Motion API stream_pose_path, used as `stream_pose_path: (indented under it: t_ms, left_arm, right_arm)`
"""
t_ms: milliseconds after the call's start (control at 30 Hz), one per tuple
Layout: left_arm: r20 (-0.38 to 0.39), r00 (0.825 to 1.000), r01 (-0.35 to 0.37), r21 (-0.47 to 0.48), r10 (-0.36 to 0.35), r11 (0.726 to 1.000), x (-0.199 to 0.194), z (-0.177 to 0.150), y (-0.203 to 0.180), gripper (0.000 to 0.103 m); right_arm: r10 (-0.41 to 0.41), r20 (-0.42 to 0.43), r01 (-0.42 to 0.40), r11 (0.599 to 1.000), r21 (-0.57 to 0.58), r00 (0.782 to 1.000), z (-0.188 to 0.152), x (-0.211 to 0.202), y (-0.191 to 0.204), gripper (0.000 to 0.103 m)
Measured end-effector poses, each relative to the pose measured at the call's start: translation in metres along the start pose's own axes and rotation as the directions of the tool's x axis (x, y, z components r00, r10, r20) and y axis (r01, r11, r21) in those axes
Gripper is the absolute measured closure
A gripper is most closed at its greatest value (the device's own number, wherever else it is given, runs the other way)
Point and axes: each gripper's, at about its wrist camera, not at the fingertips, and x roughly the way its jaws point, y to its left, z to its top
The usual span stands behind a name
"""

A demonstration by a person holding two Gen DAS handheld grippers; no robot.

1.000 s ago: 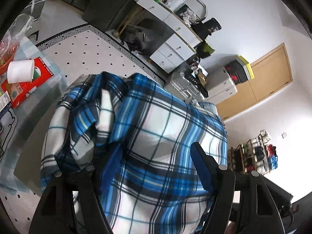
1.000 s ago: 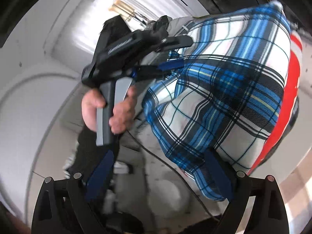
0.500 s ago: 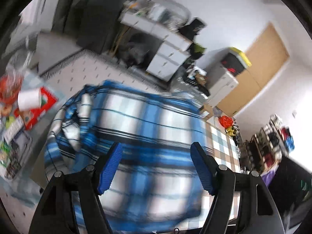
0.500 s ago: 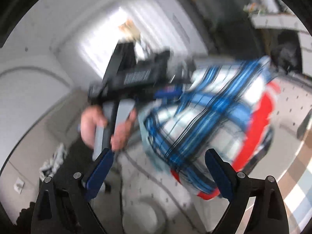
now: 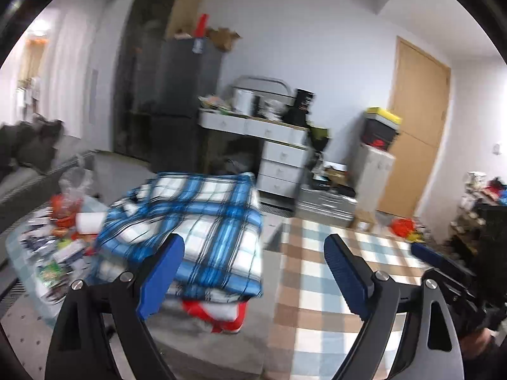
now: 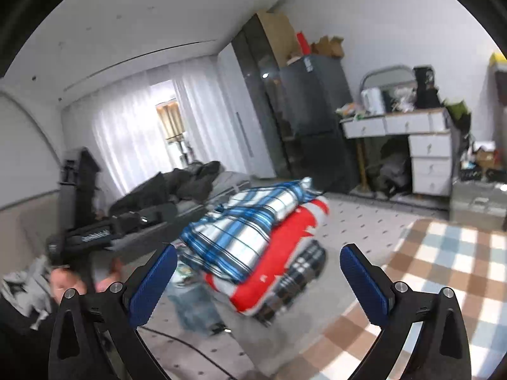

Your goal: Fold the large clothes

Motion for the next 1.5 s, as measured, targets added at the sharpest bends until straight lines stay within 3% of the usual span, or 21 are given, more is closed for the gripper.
stream_pose_path:
  t_ms: [100, 300, 500, 733, 1033, 1500]
  left_arm:
    - [0.007, 0.991, -0.133, 0.015, 0.133, 0.991, -0.007, -0.014, -0.007, 0.016]
    - [0.007, 0.984, -0.178, -0.01, 0.178, 0.984, -0.028, -0.04, 0.002, 0.015]
    - [0.068, 0.969, -0.233, -0.05, 0.236, 0.971, -0.047, -0.047, 0.008, 0.015]
    - [0.086, 0.968, -0.232, -0.064, 0.237, 0.971, -0.042, -0.048, 0.013, 0.015]
    - [0.107, 0.962, -0.25, -0.032, 0.252, 0.968, -0.043, -0.055, 0.005, 0.015]
    - [0.12, 0.966, -0.227, -0.014, 0.227, 0.974, -0.06, -0.061, -0.005, 0.015]
  right_arm:
    - [-0.052, 0.048, 0.054, 0.997, -0.058, 0.998, -0.018, -0.012, 0.01, 0.0]
    - [-0.079, 0.083, 0.088, 0.989, -0.118, 0.993, -0.042, -0.021, 0.04, 0.0]
    - [-0.06, 0.092, 0.068, 0.993, -0.095, 0.994, -0.053, -0.024, 0.065, 0.0]
    - [-0.077, 0.075, 0.086, 0.989, -0.121, 0.994, -0.058, -0.019, 0.081, 0.0]
    - [-0.091, 0.084, 0.1, 0.989, -0.105, 0.992, -0.058, -0.025, 0.08, 0.0]
    - [-0.08, 0.086, 0.086, 0.994, -0.069, 0.993, -0.056, -0.033, 0.072, 0.0]
